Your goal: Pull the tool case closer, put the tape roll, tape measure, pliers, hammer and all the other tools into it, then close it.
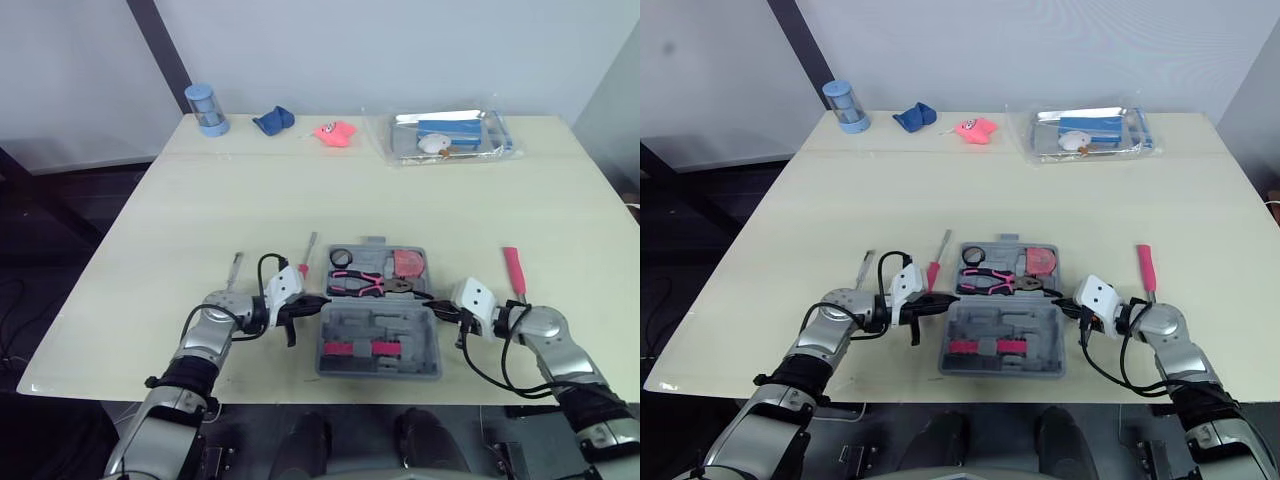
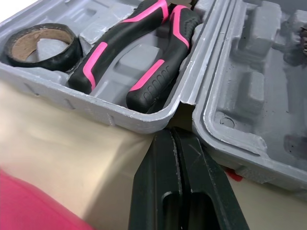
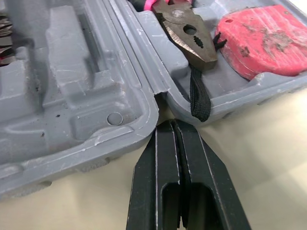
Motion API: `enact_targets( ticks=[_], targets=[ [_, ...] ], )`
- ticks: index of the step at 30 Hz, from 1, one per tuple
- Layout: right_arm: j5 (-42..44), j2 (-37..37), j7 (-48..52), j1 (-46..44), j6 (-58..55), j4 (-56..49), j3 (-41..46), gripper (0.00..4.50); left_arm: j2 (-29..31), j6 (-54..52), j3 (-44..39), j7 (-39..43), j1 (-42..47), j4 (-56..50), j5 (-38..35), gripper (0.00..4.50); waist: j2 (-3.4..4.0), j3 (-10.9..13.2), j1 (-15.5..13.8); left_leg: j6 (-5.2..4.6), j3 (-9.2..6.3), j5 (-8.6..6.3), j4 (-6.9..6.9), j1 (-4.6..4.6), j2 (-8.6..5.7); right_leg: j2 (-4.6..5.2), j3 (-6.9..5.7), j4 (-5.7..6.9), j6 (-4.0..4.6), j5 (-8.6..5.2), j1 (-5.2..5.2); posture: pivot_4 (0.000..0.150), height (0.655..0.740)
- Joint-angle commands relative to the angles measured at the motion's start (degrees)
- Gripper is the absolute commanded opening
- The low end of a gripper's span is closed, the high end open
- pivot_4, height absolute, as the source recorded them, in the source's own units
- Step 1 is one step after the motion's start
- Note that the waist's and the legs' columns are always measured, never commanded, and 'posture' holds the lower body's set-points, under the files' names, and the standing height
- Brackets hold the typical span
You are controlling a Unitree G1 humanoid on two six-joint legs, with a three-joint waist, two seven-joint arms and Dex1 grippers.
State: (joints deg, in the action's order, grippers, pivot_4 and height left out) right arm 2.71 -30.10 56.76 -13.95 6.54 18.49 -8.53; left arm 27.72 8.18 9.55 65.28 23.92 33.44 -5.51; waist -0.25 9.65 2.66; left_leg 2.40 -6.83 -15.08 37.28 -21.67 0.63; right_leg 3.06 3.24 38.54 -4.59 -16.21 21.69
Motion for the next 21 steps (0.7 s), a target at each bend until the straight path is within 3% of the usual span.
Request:
enact_targets(
  ticks=[1,21],
  targets=[
    [1.3,0.5,0.5,-0.2,0.3,-3.4,-0.4,0.02,0.9,-0.1,-0.2,-0.2,-0.3,-0.3,0.7,0.00,0.00,0.0,0.0,0.00,0.00,0.00,0.00,0.00,0.00,0.00,0.00,0.00,0.00,0.00,0.00,0.150,0.7400],
    [2.3,-2.8,-0.4,1.7,-0.1,-2.7,2.7,0.02,3.0,-0.7,-0.8,0.2,-2.9,-3.4,-0.3,0.00,0.00,0.0,-0.1,0.00,0.00,0.00,-0.01,-0.01,0.00,0.00,0.00,-0.01,0.00,0.00,0.01,0.150,0.7400]
  ],
)
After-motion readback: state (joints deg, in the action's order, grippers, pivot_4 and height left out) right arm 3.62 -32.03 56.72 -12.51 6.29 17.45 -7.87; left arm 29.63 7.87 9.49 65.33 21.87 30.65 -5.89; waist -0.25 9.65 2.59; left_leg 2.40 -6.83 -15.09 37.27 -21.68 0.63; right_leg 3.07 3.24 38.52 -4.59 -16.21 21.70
